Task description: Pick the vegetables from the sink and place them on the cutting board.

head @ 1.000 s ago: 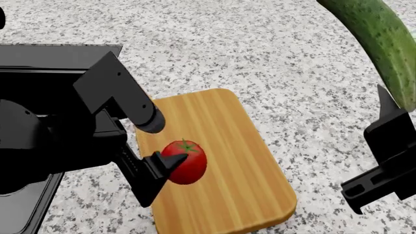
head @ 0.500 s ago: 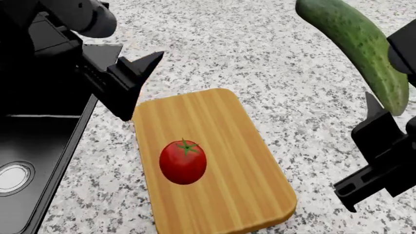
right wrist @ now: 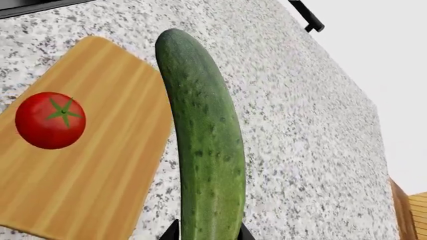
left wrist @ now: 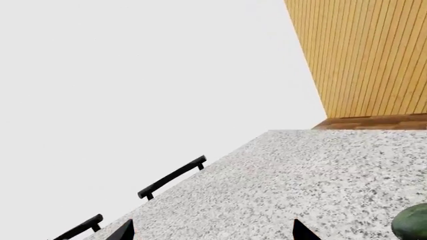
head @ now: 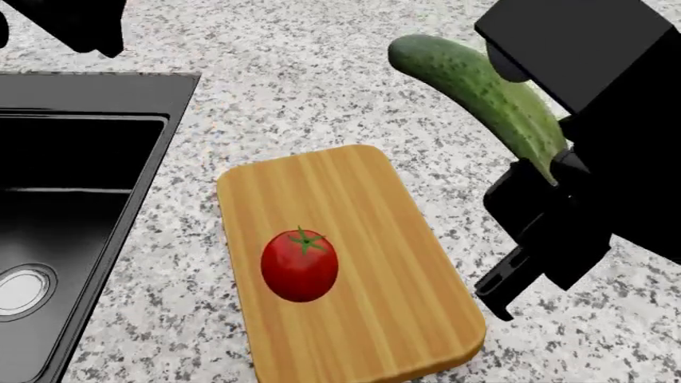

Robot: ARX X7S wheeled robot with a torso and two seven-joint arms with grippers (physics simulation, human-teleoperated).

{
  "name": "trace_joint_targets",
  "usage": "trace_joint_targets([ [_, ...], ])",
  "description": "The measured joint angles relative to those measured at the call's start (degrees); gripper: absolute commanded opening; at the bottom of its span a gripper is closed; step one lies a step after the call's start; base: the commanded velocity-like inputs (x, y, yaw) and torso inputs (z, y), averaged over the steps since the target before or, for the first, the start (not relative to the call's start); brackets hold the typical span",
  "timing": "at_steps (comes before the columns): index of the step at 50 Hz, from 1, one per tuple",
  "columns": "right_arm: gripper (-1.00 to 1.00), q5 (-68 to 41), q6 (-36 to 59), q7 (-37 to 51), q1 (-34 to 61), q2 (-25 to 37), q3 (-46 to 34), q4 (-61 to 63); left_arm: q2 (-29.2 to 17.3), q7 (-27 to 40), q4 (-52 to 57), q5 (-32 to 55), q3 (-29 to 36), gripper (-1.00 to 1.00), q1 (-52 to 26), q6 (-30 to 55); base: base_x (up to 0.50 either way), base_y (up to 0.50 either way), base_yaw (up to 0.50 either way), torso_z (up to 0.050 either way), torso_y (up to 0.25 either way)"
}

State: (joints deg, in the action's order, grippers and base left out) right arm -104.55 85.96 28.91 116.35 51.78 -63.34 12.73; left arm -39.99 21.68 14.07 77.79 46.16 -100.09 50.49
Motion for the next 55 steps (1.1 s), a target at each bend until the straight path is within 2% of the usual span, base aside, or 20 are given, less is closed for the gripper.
trace_joint_targets([
  [16, -1.00, 4.1, -1.4, -3.5, -0.1, -5.5, -3.9, -5.9, -1.4, 1.2, 2.3, 1.6, -2.7, 1.00, -3.3, 0.1, 0.00, 0.00, 0.00, 0.000, 0.000],
  [38, -1.00, 7.0, -6.4, -1.1, -4.6, -10.0, -6.6, -9.0, -1.8, 1.3, 3.4, 2.4, -3.0, 1.00, -4.5, 1.0, 0.00, 0.00, 0.00, 0.000, 0.000],
  [55, -1.00, 7.3, -10.5, 4.5, -8.3, -11.6, -7.4, -10.6, -1.8, 1.3, 3.9, 3.1, -3.2, 1.00, -4.6, 1.2, 0.00, 0.00, 0.00, 0.000, 0.000],
])
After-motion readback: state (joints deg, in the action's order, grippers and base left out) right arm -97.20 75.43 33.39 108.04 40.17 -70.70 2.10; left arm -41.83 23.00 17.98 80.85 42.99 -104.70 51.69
